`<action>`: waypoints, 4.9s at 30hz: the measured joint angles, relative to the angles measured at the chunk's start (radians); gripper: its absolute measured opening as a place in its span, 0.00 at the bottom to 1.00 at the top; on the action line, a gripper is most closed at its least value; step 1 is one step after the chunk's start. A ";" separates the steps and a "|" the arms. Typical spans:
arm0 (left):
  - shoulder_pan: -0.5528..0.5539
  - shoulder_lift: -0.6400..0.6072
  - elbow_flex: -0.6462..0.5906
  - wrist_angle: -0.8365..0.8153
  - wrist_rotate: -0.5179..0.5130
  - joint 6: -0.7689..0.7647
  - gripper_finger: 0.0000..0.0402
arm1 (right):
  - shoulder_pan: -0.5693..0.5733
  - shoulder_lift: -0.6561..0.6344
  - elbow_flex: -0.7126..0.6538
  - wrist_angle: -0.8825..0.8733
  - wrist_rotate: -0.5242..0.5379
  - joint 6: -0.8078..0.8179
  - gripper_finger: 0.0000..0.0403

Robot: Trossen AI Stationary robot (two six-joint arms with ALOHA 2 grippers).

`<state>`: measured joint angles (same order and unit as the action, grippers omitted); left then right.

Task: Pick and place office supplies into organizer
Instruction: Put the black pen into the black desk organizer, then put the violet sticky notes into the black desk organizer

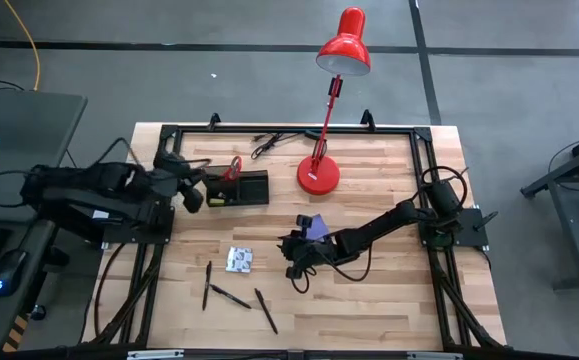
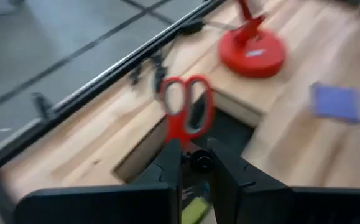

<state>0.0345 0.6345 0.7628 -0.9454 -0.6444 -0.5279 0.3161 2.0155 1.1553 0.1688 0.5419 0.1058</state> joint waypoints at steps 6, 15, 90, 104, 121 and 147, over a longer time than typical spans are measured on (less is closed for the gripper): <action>0.071 0.081 0.057 -0.082 -0.039 0.013 0.08 | 0.007 0.000 0.000 0.000 -0.001 0.001 0.21; 0.282 0.140 0.062 -0.022 0.195 0.149 0.07 | 0.006 0.000 0.000 0.002 -0.007 0.009 0.21; 0.586 -0.232 0.017 0.281 1.081 0.288 0.59 | -0.015 -0.004 -0.001 -0.267 -0.016 0.345 0.32; 0.587 -0.467 -0.315 0.634 1.344 0.118 0.59 | -0.084 -0.010 0.095 -0.616 -0.084 0.623 0.78; 0.587 -0.494 -0.491 0.822 1.323 0.077 0.59 | -0.149 -0.011 0.169 -0.882 -0.183 0.793 0.81; 0.587 -0.494 -0.542 0.943 1.289 0.154 0.59 | -0.090 -0.011 0.175 -0.557 -0.503 0.717 0.98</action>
<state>0.6212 0.1407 0.2205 -0.0024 0.6441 -0.3744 0.2264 2.0048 1.3299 -0.3881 0.0390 0.8231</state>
